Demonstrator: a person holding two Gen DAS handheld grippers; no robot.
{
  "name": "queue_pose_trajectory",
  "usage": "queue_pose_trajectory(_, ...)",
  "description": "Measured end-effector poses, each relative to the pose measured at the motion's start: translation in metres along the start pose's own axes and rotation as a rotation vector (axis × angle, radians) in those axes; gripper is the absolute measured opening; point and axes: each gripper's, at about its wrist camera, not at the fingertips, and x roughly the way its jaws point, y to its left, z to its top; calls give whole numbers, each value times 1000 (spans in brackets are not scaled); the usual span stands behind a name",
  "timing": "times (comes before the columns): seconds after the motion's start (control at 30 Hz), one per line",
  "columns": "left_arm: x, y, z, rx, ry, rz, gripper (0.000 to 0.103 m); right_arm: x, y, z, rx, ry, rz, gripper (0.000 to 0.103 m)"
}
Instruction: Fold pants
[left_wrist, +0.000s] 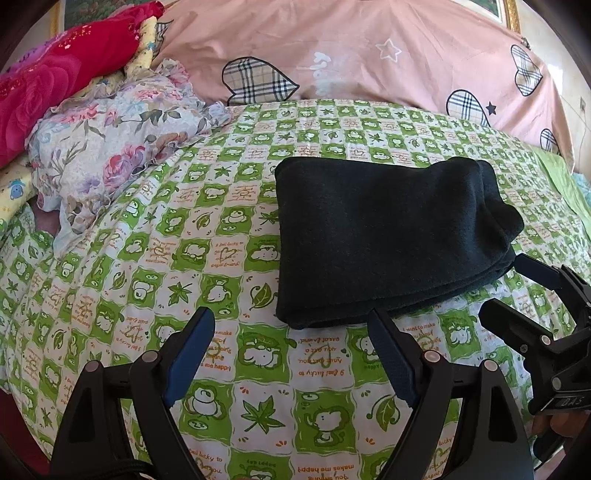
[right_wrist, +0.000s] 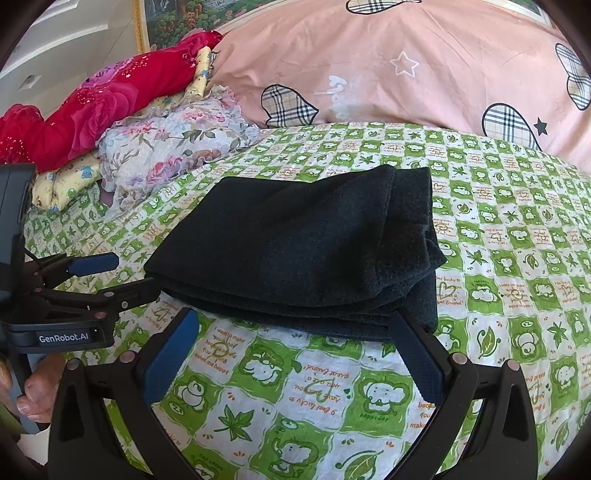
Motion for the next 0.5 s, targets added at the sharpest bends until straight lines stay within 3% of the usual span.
queue_pose_trajectory(0.5, -5, 1, 3, -13, -25, -3, 86, -3, 2, 4, -10, -20, 4, 102)
